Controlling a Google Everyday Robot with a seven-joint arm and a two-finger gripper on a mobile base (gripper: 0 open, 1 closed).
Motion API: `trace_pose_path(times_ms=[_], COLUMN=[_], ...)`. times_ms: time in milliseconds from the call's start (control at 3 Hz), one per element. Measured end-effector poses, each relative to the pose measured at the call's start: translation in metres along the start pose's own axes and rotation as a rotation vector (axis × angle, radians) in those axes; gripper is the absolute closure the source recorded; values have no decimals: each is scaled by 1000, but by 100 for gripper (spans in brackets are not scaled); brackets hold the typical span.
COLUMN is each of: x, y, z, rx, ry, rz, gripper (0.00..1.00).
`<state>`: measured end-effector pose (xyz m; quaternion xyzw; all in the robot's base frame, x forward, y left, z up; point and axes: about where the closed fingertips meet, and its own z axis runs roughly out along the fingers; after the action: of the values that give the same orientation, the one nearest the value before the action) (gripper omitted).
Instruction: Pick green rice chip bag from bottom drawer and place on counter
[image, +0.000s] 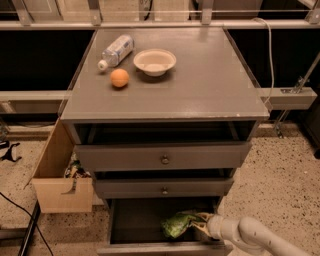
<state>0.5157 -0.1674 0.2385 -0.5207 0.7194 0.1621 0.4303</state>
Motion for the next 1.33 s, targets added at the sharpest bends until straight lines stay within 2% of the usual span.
trace_pose_path(times_ms=[667,1000,1333], x=[-76,-76,-87], y=[-5,-5,-8], z=[-79,-79,-93], rx=[77,77,69], ry=[11,11,-14], rz=[-77,-77,-61], gripper=[100,100,100])
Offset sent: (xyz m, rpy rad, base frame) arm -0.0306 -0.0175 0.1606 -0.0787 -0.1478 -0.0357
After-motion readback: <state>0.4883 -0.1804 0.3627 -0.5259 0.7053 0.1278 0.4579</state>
